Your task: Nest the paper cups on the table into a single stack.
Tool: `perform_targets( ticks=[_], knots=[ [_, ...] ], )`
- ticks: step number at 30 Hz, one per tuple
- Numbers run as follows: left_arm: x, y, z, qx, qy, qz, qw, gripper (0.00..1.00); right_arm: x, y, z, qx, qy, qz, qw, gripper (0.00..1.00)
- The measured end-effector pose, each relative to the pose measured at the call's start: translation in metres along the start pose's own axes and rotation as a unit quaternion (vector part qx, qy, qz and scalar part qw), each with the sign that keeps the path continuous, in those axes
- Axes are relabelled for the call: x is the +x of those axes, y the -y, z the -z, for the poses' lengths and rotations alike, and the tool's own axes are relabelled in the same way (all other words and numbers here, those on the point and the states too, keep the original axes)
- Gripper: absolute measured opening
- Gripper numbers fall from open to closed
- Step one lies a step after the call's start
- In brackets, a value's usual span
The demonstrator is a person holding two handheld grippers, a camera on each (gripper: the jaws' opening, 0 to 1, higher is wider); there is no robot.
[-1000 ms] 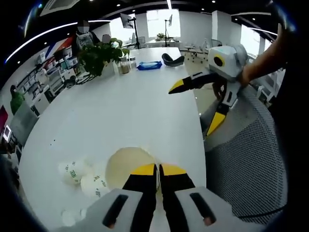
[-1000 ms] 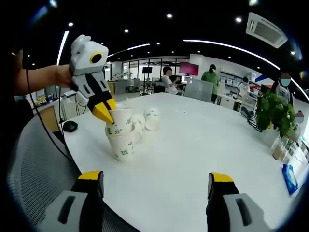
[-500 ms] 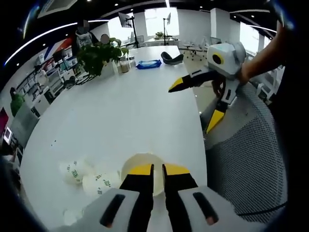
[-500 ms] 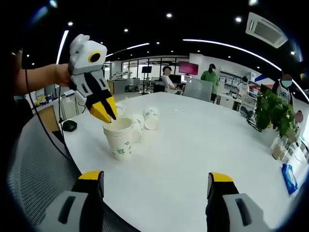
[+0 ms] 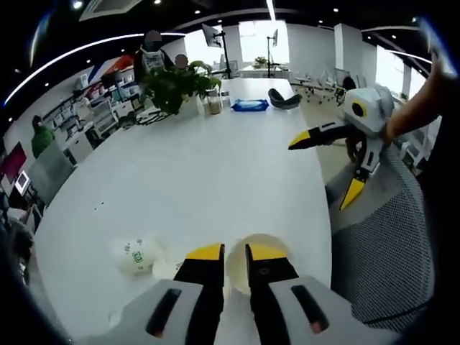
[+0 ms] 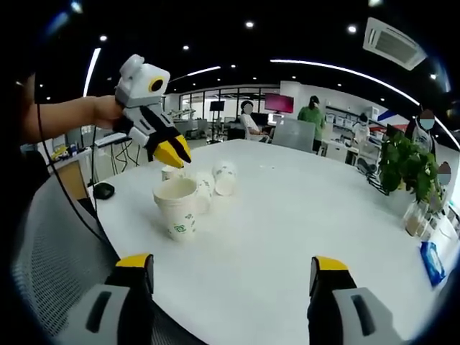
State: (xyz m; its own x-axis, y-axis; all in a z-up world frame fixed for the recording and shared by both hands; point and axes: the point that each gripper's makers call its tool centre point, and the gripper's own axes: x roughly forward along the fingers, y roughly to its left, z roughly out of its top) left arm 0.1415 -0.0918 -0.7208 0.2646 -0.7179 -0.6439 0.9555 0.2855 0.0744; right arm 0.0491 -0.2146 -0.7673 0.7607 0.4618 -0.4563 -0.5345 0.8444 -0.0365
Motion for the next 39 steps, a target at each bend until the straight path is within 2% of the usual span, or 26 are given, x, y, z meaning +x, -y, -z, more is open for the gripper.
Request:
perform_targets(
  ticks=[9, 13, 15, 19, 23, 28, 34, 37, 39],
  knots=[
    [0.002, -0.033, 0.005, -0.022, 0.009, -0.022, 0.9995, 0.19, -0.001, -0.001, -0.004, 0.006, 0.011, -0.002, 0.9999, 0.93],
    [0.003, -0.051, 0.006, -0.032, 0.014, -0.042, 0.9985, 0.27, -0.001, 0.0, -0.003, 0.004, 0.009, -0.001, 1.0, 0.93],
    [0.003, -0.065, 0.01, -0.045, 0.015, -0.052, 0.9975, 0.29, -0.001, 0.0, -0.003, 0.004, 0.008, -0.001, 1.0, 0.93],
    [0.003, -0.079, 0.009, -0.055, 0.018, -0.074, 0.9956, 0.33, -0.001, 0.0, -0.002, 0.004, 0.006, 0.0, 1.0, 0.92],
    [0.003, -0.097, 0.014, -0.073, 0.02, -0.091, 0.9929, 0.4, 0.0, 0.0, -0.002, 0.004, 0.004, 0.0, 1.0, 0.92],
    [0.007, -0.118, 0.029, -0.108, 0.021, -0.103, 0.9885, 0.43, 0.0, 0.001, -0.002, 0.004, 0.002, 0.001, 1.0, 0.92],
    [0.014, -0.128, 0.031, -0.13, 0.023, -0.106, 0.9855, 0.47, 0.0, 0.001, -0.001, 0.005, 0.001, 0.003, 1.0, 0.92],
    [0.018, -0.139, 0.036, -0.126, 0.014, -0.111, 0.9857, 0.48, 0.0, 0.001, -0.001, 0.005, 0.0, 0.003, 1.0, 0.92],
    [0.019, -0.139, 0.034, -0.126, 0.014, -0.112, 0.9856, 0.49, 0.0, 0.001, 0.0, 0.005, 0.0, 0.003, 1.0, 0.91]
  ],
)
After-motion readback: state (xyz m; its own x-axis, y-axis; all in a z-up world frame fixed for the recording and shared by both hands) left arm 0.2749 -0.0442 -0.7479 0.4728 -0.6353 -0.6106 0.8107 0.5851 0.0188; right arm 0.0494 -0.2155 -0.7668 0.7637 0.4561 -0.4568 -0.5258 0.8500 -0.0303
